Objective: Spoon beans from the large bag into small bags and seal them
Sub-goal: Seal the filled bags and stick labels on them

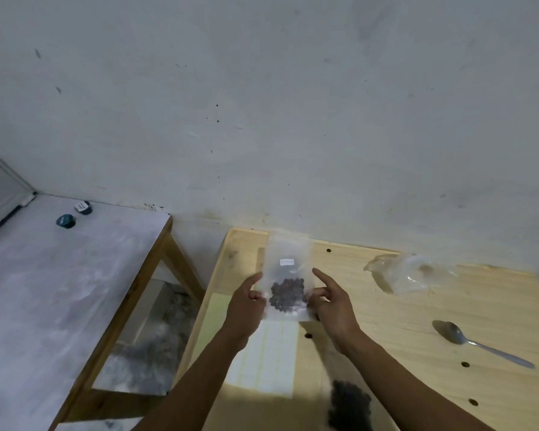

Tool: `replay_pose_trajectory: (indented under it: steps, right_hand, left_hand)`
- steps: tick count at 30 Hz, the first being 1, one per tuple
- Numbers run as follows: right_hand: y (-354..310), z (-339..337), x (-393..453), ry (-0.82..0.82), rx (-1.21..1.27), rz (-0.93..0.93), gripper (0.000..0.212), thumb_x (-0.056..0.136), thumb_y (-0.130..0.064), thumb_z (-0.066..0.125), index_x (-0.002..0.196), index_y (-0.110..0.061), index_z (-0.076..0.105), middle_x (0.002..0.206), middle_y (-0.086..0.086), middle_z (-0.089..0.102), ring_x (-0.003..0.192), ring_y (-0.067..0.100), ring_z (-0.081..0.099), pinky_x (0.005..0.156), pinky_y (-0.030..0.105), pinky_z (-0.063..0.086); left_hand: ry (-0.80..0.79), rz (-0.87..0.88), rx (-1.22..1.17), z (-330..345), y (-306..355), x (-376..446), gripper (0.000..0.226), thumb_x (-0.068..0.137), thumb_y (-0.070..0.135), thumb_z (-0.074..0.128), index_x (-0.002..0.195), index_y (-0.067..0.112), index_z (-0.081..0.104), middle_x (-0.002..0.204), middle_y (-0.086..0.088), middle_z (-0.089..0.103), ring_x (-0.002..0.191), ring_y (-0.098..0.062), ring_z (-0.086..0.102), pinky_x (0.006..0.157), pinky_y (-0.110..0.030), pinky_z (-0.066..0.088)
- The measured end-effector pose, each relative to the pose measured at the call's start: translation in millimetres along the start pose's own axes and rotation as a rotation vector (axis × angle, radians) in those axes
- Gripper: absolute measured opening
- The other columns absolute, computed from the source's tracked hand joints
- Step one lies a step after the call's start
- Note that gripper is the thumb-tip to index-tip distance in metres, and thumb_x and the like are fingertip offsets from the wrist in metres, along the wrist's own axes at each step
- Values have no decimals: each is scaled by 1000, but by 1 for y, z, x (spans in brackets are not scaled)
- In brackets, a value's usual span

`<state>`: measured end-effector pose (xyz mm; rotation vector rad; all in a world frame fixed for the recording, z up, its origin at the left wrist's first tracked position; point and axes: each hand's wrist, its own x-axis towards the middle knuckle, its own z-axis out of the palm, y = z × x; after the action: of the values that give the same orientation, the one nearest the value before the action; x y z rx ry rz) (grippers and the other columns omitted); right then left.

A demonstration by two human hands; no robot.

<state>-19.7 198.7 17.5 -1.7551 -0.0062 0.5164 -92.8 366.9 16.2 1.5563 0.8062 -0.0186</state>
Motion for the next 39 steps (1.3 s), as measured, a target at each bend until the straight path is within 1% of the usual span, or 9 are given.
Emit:
replay_pose_trajectory:
  steps: [4, 13, 18, 22, 25, 28, 31, 36, 39]
  right_hand:
    - [4, 11, 25, 70, -49, 62, 58, 88, 6, 50, 138, -23, 51, 84, 8, 69, 80, 25, 66, 79, 45, 58]
    - [0, 23, 64, -39, -171, 112, 73, 85, 9, 57, 151, -11, 33, 74, 2, 57, 74, 20, 59, 85, 42, 56]
    - [-4, 15, 54, -80, -164, 93, 67, 90, 3, 57, 148, -20, 33, 94, 7, 58, 82, 22, 59, 74, 38, 55]
    - [4, -14, 40, -57, -286, 92, 58, 94, -7, 57, 146, -20, 33, 116, 3, 50, 98, 21, 54, 85, 34, 47]
    - [13, -45, 28, 30, -371, 59, 49, 92, -12, 61, 139, -17, 46, 112, 7, 58, 98, 23, 60, 93, 40, 51]
    - [20, -74, 13, 64, -505, 102, 43, 91, -13, 60, 133, -15, 53, 103, 7, 62, 93, 21, 61, 87, 35, 50]
    - [31, -96, -7, 44, -613, 180, 39, 91, -12, 57, 130, -11, 56, 103, 8, 64, 93, 21, 58, 82, 30, 45]
    - [47, -113, -38, -6, -793, 344, 39, 94, -22, 53, 132, -14, 51, 126, 12, 60, 114, 29, 58, 89, 32, 43]
    - [52, -112, -51, -6, -817, 398, 33, 93, -24, 50, 124, -15, 53, 123, 11, 62, 109, 29, 59, 83, 31, 44]
  left_hand:
    - [69, 53, 155, 7, 6, 30, 49, 92, -2, 51, 132, 26, 58, 87, -2, 59, 75, -15, 55, 58, -18, 43]
    - [214, 100, 434, 20, 15, 72, 42, 99, 5, 41, 136, 20, 55, 123, -12, 63, 108, -29, 61, 88, -34, 50]
    - [225, 79, 392, 18, 12, 70, 42, 92, 5, 51, 132, 16, 55, 109, -9, 60, 104, -30, 59, 94, -43, 49]
    - [280, 199, 389, 16, 3, 54, 40, 90, 5, 58, 128, 19, 56, 104, 0, 50, 101, -24, 51, 89, -36, 45]
    - [178, 267, 361, 22, -1, 33, 32, 94, 7, 55, 121, 24, 55, 101, 2, 53, 88, -16, 56, 72, -21, 43]
    - [-98, 237, 368, 38, -6, 7, 21, 98, 12, 51, 111, 27, 57, 89, 4, 58, 77, -17, 60, 60, -18, 41]
    - [-322, 114, 421, 60, -17, -17, 21, 99, 15, 49, 115, 26, 58, 91, 1, 64, 85, -21, 67, 66, -24, 49]
    - [-448, 26, 546, 84, -25, -44, 30, 97, 21, 48, 127, 22, 52, 104, -4, 66, 80, -20, 63, 65, -23, 46]
    - [-458, 32, 596, 92, -29, -58, 36, 97, 24, 50, 133, 22, 49, 129, -5, 59, 111, -17, 60, 84, -23, 44]
